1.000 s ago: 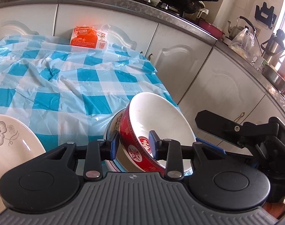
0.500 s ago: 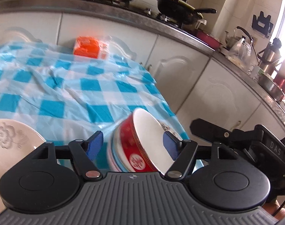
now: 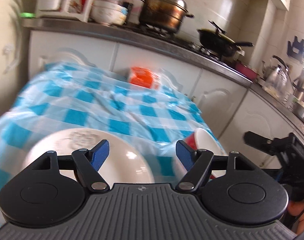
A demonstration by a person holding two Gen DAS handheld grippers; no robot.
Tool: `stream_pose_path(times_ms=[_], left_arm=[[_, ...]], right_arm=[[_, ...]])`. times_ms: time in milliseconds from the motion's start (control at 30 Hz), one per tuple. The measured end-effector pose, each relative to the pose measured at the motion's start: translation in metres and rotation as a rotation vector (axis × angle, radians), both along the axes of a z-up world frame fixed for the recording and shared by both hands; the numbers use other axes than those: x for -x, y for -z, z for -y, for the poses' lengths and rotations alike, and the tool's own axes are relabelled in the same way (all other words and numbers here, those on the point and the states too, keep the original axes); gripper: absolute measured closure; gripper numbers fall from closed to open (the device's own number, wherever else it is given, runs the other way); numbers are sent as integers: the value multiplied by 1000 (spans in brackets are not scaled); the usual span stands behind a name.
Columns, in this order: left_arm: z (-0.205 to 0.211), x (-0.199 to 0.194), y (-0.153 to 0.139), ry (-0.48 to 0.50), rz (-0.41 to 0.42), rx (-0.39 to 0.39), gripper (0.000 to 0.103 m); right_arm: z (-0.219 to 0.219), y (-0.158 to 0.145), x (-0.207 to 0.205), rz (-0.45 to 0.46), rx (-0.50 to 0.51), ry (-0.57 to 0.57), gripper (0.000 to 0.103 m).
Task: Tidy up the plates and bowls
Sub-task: 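Move both grippers to the plate stack and grasp its rim, then slide the plate stack with both grippers beside the bowl stack and release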
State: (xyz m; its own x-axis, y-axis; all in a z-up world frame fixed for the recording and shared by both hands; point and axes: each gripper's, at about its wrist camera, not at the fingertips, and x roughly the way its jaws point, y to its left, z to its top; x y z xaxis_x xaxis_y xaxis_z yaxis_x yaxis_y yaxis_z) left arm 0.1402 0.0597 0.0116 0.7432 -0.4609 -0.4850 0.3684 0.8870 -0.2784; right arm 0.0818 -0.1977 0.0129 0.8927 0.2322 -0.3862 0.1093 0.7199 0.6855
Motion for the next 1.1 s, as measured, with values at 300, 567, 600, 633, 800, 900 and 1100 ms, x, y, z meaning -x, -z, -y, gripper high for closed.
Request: stream_pose_path(times_ms=[300,567,600,633,800,900,1100], left_arm=[[-76,13,18,-186,-36,-31,8],[-104,13,39,-233,-119,18,12],[-105,13,40,-227,-125,24,12],[-105,13,42,-222,-131,31,12],[-101,9,53,-192,-167,55,15],[-99,6,61,-163,-197,73,27],[-96,0,65,-137,-200,93,34]], right_arm=[[-71,-13,5,45,105,-192,6],[-118,30,-18,-89,120,-291,7],[-121,35,-20,-102,123,-293,7],[-123,41,-22,-115,121,-295,7],[-126,59,-30,-149,50,-314,9],[-128,65,-35,-153,-1,-328,10],[-134,62,-37,-167,-2,-316,6]])
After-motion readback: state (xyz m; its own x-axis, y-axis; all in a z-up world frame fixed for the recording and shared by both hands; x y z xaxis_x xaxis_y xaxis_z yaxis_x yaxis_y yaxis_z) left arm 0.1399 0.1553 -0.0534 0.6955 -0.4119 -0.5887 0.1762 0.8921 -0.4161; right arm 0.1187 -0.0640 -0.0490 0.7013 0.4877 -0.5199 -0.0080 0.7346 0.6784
